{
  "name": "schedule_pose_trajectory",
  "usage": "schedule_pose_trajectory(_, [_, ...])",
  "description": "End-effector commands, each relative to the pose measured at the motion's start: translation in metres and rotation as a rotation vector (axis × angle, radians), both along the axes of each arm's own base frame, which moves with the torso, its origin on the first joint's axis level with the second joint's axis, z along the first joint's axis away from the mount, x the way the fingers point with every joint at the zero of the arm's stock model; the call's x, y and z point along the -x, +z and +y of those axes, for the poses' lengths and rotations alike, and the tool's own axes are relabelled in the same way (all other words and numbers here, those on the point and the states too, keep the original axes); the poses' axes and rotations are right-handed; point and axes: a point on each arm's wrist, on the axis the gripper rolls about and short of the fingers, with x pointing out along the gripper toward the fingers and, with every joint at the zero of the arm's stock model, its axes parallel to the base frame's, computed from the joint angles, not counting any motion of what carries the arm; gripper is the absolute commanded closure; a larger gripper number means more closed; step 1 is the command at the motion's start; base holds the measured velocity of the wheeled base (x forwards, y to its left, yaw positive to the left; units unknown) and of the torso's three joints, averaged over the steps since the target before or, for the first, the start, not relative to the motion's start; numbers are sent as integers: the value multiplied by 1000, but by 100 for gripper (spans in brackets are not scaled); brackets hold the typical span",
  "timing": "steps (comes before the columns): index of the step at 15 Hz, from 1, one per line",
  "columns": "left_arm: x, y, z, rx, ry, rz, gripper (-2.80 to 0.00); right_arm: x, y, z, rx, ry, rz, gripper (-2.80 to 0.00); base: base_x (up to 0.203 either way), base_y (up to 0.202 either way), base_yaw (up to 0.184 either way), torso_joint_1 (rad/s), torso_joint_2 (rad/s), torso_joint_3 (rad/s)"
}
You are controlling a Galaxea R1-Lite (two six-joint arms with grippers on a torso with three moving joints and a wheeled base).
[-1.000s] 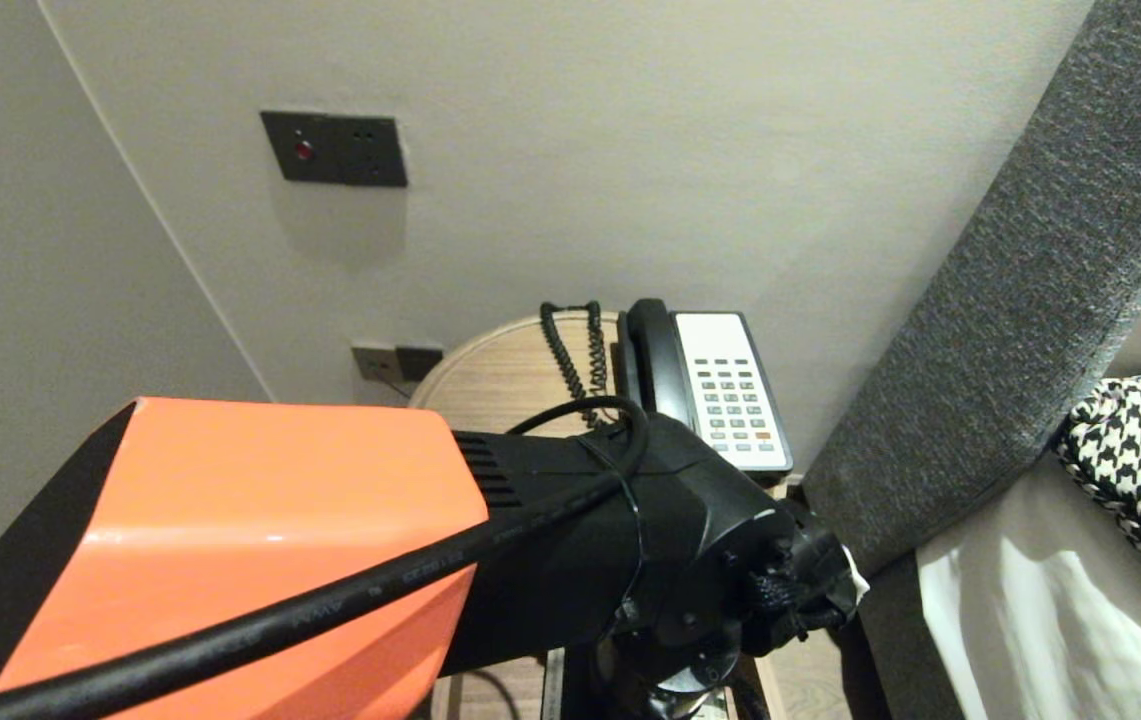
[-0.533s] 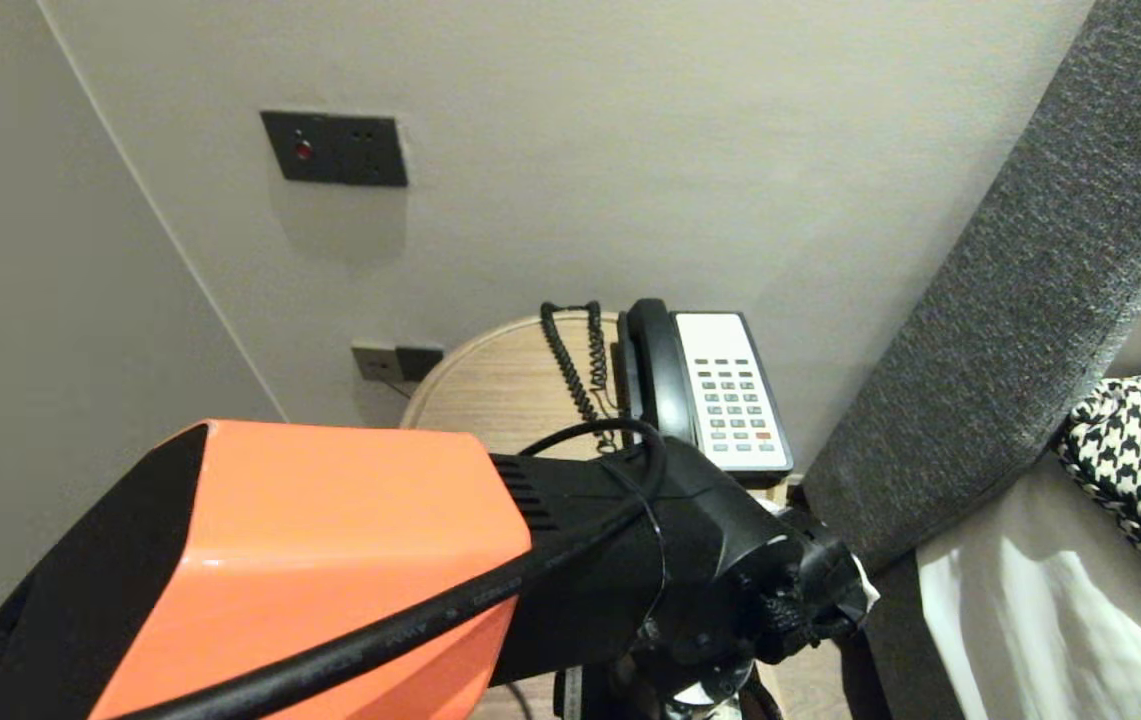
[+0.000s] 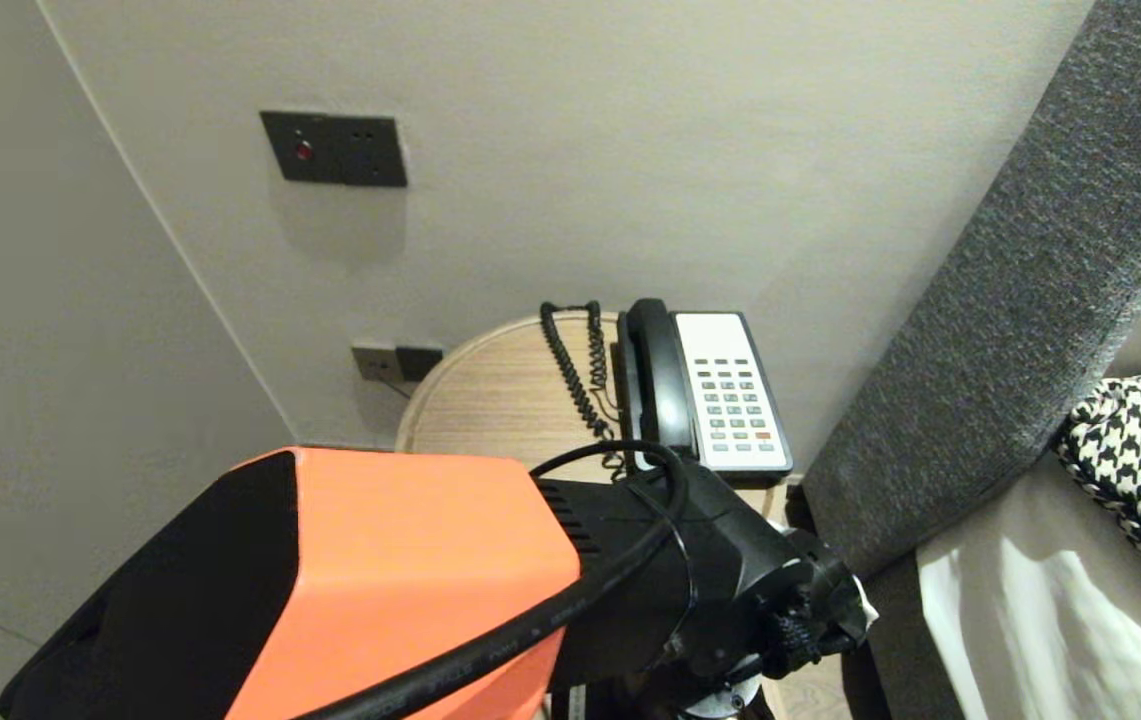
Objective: Take the remote control out of the drawer one by one and place them on the table
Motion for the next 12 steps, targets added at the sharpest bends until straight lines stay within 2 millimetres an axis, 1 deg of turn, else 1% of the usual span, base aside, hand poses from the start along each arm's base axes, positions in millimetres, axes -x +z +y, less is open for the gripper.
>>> schedule_pose_trajectory(1, [0, -5, 2, -28, 6, 4, -280, 0, 0, 0, 1, 1, 1, 0, 0, 0, 0, 0, 0, 0])
schedule_pose_trajectory(5, [-1, -17, -1, -51, 4, 13, -280, 0, 0, 0, 1, 1, 1, 0, 0, 0, 0, 0, 0, 0])
schedule_pose_trajectory(12, [-3, -27, -5, -66, 0, 21, -280, 0, 0, 0, 1, 1, 2, 0, 0, 0, 0, 0, 0, 0])
